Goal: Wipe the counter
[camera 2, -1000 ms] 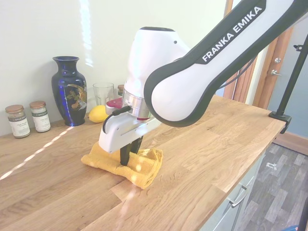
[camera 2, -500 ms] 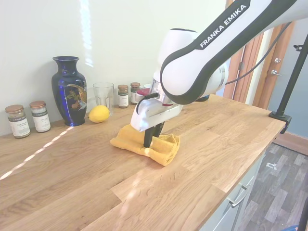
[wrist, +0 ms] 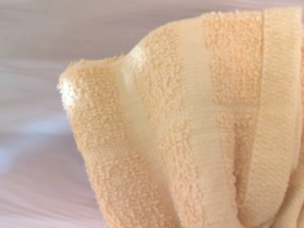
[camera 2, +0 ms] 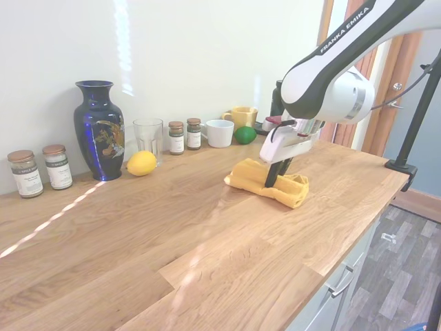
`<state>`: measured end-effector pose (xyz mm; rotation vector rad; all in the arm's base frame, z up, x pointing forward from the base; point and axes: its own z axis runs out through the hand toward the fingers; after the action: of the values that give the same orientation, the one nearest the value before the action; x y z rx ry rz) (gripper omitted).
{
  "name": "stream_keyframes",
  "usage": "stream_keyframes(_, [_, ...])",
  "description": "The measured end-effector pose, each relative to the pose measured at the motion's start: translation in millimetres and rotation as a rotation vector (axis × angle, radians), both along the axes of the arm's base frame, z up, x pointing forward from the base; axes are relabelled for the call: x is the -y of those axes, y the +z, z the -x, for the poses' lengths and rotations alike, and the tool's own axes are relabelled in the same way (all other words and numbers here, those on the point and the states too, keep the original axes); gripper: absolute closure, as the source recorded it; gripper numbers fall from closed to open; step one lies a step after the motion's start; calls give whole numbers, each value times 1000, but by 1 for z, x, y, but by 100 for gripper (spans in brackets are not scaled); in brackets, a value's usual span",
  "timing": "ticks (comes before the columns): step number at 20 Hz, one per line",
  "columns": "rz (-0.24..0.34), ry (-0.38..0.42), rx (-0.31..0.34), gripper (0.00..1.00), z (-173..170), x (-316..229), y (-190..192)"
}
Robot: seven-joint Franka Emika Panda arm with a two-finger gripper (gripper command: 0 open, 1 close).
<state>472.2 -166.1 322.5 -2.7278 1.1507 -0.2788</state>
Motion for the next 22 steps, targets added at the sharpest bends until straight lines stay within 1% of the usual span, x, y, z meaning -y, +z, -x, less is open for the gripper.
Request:
stream_keyframes(5, [-14, -36, -16, 100, 24, 89, 1])
stream_keyframes(11, [-24, -73, -32, 100, 25, 168, 2])
stream_keyframes(15, [-23, -93, -39, 100, 24, 201, 4])
stream_keyframes(20, [-20, -104, -41, 100, 24, 217, 4])
stream_keyframes(21, [-19, -102, -43, 0, 24, 217, 4])
stream_keyframes(22, [-18, -100, -44, 0, 24, 216, 4])
